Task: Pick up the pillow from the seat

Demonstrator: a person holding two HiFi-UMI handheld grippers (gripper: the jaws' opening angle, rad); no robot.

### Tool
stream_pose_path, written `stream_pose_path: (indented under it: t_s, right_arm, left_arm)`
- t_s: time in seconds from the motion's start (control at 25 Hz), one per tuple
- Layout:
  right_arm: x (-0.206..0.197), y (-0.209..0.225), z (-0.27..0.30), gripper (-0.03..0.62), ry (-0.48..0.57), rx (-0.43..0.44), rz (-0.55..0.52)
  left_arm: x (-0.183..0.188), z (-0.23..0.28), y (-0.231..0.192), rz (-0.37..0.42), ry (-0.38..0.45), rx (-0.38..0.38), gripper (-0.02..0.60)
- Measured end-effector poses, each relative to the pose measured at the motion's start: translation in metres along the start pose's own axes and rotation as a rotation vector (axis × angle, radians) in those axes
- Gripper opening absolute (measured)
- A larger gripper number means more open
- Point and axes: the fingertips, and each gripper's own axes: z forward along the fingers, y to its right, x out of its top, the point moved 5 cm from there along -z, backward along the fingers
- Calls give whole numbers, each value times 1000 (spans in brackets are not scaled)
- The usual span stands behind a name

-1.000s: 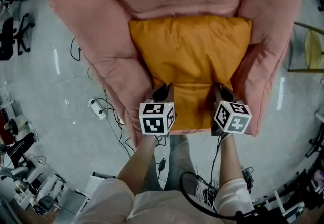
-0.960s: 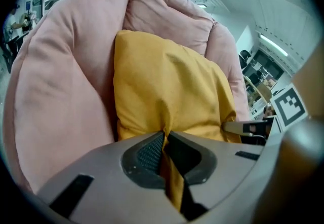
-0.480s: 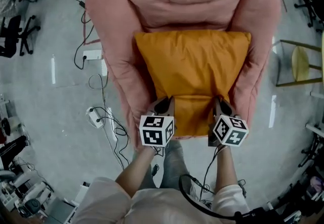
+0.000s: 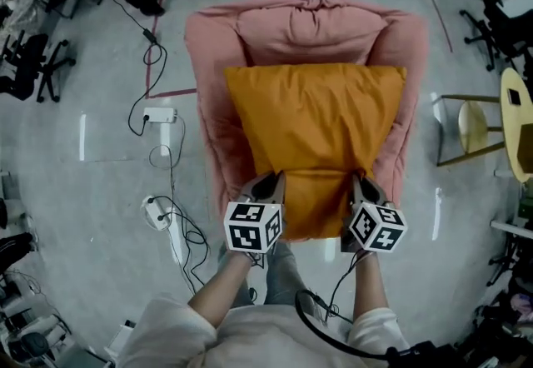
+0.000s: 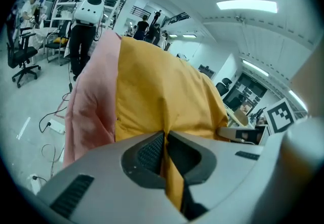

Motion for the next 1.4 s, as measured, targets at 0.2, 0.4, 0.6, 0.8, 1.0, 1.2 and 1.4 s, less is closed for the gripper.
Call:
stream_pose_path:
  t_s: [0.2, 0.4, 0.6, 0.8, 1.0, 1.2, 1.4]
  right_arm:
    - [13, -37, -36, 35, 48, 8, -8]
    - [14, -80, -71, 35, 101, 15, -16]
    - [4, -115, -110, 35, 153, -22, -2]
    - [-19, -146, -141, 35, 196, -68, 16]
    - [-50, -168, -162, 35, 232, -130, 61]
    - [-76, -180, -184, 35, 242, -184, 104]
    - [-97, -182, -208, 35, 248, -223, 128]
  left_arm:
    - [21, -49, 2, 14, 55, -18, 21]
    - [32, -100, -6, 30, 97, -52, 21]
    - [37, -145, -8, 77, 113, -117, 21]
    - [30, -180, -16, 116, 114, -176, 22]
    - [19, -201, -25, 161, 93, -234, 21]
    - [10, -215, -24, 210, 71, -289, 22]
    - [-3, -224, -13, 241, 39, -326, 21]
